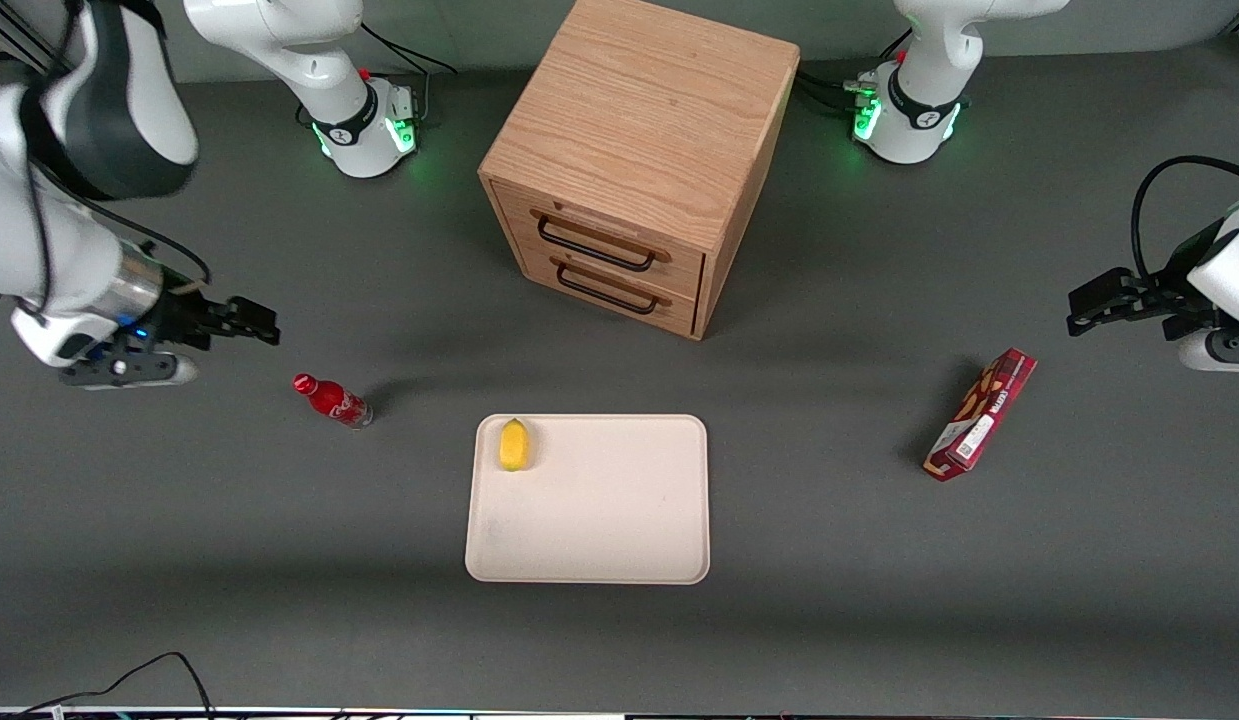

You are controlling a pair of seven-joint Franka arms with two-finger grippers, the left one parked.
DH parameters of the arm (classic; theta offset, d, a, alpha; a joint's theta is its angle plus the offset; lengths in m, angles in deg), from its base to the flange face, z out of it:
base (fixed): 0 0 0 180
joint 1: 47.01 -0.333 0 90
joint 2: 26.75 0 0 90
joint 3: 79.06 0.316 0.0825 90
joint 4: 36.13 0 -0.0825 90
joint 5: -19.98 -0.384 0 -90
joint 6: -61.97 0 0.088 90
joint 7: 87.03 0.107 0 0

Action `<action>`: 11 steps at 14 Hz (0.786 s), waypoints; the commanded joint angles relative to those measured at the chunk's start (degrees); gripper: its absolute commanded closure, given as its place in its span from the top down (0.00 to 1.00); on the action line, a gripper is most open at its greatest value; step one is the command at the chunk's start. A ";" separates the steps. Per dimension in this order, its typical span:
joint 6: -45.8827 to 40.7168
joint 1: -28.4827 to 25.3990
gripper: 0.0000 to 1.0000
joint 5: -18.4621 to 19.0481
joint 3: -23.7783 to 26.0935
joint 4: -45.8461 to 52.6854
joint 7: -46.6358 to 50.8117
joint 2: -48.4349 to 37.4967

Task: Place coke bottle on tray
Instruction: 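Move the right gripper down toward the red Coca-Cola bottle, then close the right gripper around the bottle's cap end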

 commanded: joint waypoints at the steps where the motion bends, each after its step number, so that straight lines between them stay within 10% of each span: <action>1: 14.36 0.11 1.00 -0.49 -0.30 -12.92 -4.10 -2.51; 11: 29.26 0.20 0.90 -0.31 -0.30 -14.98 -5.69 5.58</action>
